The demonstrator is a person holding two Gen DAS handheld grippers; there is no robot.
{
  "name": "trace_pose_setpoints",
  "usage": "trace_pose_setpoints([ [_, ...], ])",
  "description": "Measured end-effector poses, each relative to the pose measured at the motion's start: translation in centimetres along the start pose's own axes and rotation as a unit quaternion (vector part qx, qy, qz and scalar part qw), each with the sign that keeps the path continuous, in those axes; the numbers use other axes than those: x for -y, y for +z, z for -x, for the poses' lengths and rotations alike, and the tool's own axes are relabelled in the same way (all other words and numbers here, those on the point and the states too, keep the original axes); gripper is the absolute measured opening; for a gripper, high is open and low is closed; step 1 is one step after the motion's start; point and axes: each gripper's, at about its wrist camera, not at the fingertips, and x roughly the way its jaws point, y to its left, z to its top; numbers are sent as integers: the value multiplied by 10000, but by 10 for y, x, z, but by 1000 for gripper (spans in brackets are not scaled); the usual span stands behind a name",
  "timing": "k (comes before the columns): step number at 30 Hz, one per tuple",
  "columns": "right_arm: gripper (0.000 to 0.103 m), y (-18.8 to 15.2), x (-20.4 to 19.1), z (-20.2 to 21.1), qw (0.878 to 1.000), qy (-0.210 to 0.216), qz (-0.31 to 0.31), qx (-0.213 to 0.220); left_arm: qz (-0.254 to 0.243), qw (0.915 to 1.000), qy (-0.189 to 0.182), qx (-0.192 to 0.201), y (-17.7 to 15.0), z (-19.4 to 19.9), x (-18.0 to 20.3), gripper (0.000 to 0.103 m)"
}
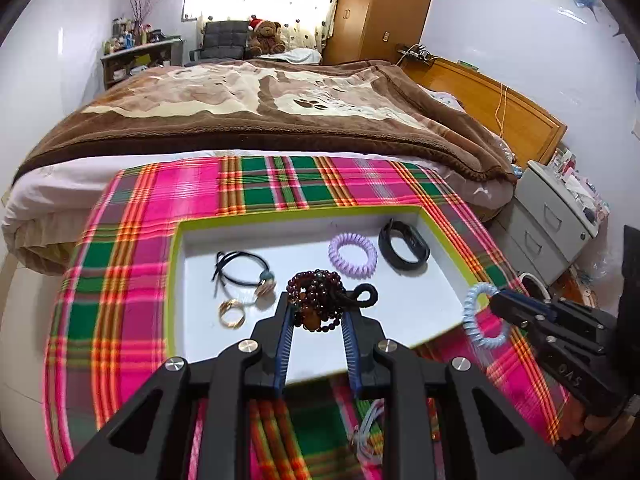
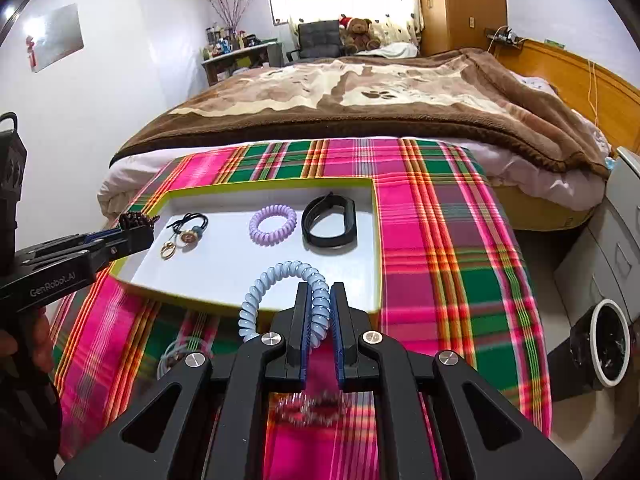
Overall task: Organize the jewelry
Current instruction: 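Carry the beaded bracelet and blue coil into the white box and open both grippers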
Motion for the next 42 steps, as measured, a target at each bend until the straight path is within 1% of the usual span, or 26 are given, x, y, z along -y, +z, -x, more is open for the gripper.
trace_pose_setpoints([
  [1, 9, 3, 0, -5, 10000, -3, 16, -36, 55, 10000, -33, -31, 4, -5, -2, 24],
  [5, 10, 12, 2, -24, 9998, -25, 27, -172, -7, 9999, 5, -117, 14, -24, -1, 24],
  [9, 10, 20, 7, -44, 9993, -39, -86, -372, 51, 9997, -88, -234, 24, -43, -3, 24],
  [11, 9, 22, 10, -50, 9990, -47, -110, -423, 48, 9996, -67, -265, 27, -50, -3, 24],
  [13, 9, 22, 11, -56, 9988, -31, -95, -478, 21, 9995, -44, -308, 28, -58, -4, 24],
  [15, 9, 23, 10, -61, 9987, -70, -52, -508, 41, 9992, -55, -403, 29, -67, -6, 24],
  [19, 9, 23, 9, -69, 9983, -163, 55, -552, 93, 9987, 33, -509, 28, -81, -10, 25],
  [24, 9, 22, 9, -74, 9979, -229, 127, -585, 30, 9981, 106, -605, 27, -90, -8, 25],
  [27, 9, 22, 8, -77, 9977, -260, 177, -605, 38, 9980, 89, -626, 27, -93, -8, 25],
  [37, 10, 21, 4, -78, 9971, -341, 271, -625, 152, 9973, 83, -711, 26, -100, -12, 26],
  [42, 10, 21, 4, -79, 9970, -374, 280, -621, 134, 9973, 61, -723, 27, -100, -13, 30],
])
